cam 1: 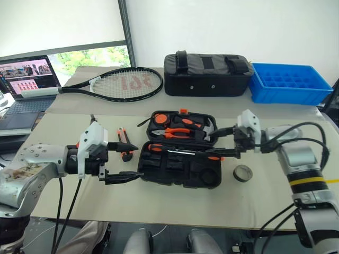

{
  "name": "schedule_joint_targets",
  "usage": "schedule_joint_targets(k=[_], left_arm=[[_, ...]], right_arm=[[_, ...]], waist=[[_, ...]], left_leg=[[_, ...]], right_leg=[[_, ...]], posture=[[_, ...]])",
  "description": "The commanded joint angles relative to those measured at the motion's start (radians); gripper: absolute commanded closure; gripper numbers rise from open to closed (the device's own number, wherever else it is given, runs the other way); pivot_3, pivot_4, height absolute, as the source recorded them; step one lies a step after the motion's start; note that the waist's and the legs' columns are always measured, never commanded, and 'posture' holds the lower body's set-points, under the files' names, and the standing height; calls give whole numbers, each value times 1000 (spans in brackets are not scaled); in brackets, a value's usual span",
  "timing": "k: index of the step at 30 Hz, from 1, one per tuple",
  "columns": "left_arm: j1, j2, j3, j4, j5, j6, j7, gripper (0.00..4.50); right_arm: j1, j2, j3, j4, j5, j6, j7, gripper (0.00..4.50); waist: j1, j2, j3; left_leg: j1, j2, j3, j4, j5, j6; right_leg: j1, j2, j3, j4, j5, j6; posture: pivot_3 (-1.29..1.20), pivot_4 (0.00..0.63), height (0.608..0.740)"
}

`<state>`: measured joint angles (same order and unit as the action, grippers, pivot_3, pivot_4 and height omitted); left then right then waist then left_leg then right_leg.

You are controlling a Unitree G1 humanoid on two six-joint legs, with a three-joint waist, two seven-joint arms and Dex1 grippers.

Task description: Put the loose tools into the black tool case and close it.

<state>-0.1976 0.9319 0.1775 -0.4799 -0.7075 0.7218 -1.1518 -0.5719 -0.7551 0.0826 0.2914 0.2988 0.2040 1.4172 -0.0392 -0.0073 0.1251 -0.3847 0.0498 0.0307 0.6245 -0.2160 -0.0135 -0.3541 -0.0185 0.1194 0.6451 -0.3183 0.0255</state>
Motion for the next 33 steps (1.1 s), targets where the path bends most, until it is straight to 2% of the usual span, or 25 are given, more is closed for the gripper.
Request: schedule_joint_targets(k=[1,2,6,7,18,29,33], left_arm=[[-18,15,7,-13,-10,-22,-8,0],[-19,16,4,-12,-9,-24,-10,0],[-25,14,-5,-10,-7,-27,-11,0],[-29,13,-8,-7,-6,-28,-12,0],[-39,13,-19,-4,-2,-33,-12,0],[-24,15,-15,-7,-6,-38,-8,0],[-21,13,-17,-4,-6,-40,-10,0]], right_arm=[[29,-68,-31,-28,3,-38,52,2528],[37,-81,-31,-24,-4,-45,56,2733],[57,-107,-25,-4,-32,-84,44,4264],[56,-108,-20,2,-42,-94,38,4478],[37,-48,11,-24,-65,-113,17,4478],[29,-93,-25,-18,-62,-127,24,4478],[10,-12,-31,-102,-20,-61,-61,4478]], waist=[[-2,0,0],[-4,0,0],[-8,0,0],[-8,0,0],[-5,0,0],[-3,0,0],[-10,0,0]], left_leg=[[0,0,0,0,0,0],[0,0,0,0,0,0],[1,0,0,0,0,0],[1,0,0,0,0,0],[1,0,0,0,0,0],[0,0,1,0,0,0],[1,0,0,0,0,0]], right_leg=[[0,0,0,0,0,0],[0,0,0,0,0,0],[0,0,1,0,0,0],[0,0,1,0,0,0],[0,0,1,0,0,0],[0,0,0,0,0,0],[0,0,1,0,0,0]], posture=[[0,150,707],[0,150,707],[0,150,707],[0,150,707],[0,150,707],[0,150,707],[0,150,707]])
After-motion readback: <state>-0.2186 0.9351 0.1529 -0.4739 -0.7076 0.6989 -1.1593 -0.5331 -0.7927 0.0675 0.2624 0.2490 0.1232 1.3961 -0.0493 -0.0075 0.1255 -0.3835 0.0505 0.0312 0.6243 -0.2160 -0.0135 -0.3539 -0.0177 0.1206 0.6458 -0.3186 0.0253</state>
